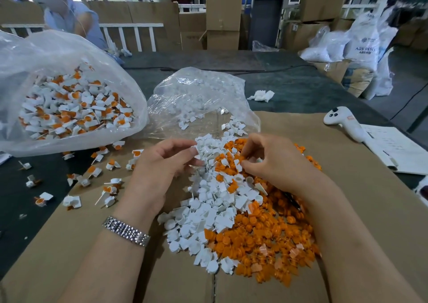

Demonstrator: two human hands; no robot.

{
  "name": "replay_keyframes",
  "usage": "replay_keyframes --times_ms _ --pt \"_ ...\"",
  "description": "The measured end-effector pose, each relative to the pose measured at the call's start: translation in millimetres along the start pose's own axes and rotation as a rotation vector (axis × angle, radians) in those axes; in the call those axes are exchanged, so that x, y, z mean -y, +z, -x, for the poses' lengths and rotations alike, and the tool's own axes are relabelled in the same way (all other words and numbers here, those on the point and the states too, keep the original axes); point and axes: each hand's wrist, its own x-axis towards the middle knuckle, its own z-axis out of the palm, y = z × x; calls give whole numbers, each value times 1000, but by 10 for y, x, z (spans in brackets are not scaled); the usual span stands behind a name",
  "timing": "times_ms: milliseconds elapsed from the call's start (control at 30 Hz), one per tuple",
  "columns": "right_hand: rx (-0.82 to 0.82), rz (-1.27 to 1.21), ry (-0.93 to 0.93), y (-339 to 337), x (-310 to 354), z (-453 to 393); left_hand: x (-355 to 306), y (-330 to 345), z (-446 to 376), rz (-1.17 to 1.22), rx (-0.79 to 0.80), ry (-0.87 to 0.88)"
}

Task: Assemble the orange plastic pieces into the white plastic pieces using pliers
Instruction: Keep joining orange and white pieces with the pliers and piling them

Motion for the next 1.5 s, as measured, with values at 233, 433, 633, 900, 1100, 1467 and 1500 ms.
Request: replay_keyframes --times_ms 233,433,633,900,1100,1467,1500 --pt "-31 -254 -62 38 95 13 -14 35 1 306 232 -112" --pt "-155 -585 -61 58 194 38 -20 83 32 351 297 -127" --pt "-126 -806 -40 69 245 44 -31 116 36 341 315 -125" --pt "-135 -574 -56 158 344 64 -18 114 37 346 304 -71" --pt "-178 -403 -51 256 382 54 -6 133 43 329 246 -12" --pt "-322 -307 -3 376 426 35 4 178 104 119 171 152" --pt "-330 -298 5 387 429 34 14 187 109 76 158 174"
